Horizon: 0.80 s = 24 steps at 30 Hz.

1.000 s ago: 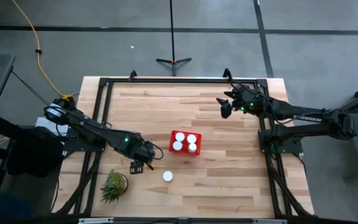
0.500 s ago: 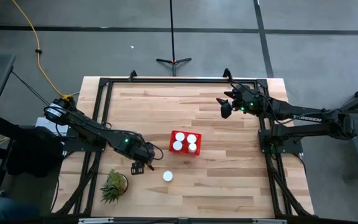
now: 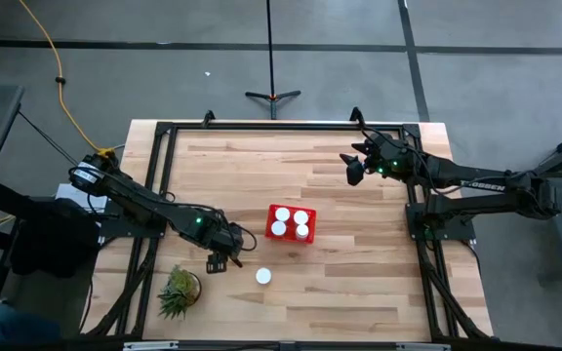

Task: Pick and place pill bottles into a basket
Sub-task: Put the top orange pill bottle into the red bin

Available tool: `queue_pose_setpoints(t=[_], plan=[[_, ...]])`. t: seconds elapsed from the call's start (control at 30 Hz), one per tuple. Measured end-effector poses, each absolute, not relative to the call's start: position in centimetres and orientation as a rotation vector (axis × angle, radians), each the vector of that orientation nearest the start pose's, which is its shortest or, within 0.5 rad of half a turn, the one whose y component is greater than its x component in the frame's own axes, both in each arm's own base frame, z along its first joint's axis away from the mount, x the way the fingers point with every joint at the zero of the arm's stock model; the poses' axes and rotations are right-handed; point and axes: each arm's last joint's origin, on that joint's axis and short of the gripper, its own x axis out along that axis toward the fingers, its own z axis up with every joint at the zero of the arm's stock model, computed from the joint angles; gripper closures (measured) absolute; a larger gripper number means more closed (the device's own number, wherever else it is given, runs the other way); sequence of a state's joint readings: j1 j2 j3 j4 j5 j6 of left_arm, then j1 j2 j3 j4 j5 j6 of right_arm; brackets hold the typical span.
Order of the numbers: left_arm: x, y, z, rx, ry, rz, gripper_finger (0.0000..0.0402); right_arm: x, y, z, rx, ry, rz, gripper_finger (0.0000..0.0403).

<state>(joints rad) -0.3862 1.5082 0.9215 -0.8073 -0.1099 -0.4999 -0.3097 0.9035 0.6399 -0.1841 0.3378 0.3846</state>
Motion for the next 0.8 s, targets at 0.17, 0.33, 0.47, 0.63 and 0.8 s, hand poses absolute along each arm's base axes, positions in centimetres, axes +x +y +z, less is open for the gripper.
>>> queue_pose_setpoints(t=[0.17,0.33,0.47,0.63,0.8], plan=[[23.94,-9.39,18.62,-0.073,1.368,0.112,0.0085,18.23,-6.85,26.39,0.358,0.327,-0.716,0.0147],[23.87,-9.38,18.6,-0.035,1.379,0.079,0.0085,18.23,-6.85,26.39,0.358,0.327,-0.716,0.0147],[23.87,-9.38,18.6,-0.006,1.38,0.056,0.0085,18.23,-6.84,26.38,0.358,0.327,-0.715,0.0147],[23.87,-9.38,18.6,0.018,1.38,0.036,0.0085,18.23,-6.85,26.39,0.359,0.327,-0.716,0.0147],[23.87,-9.38,18.6,0.034,1.38,0.023,0.0103,18.23,-6.84,26.39,0.358,0.327,-0.715,0.0147]])
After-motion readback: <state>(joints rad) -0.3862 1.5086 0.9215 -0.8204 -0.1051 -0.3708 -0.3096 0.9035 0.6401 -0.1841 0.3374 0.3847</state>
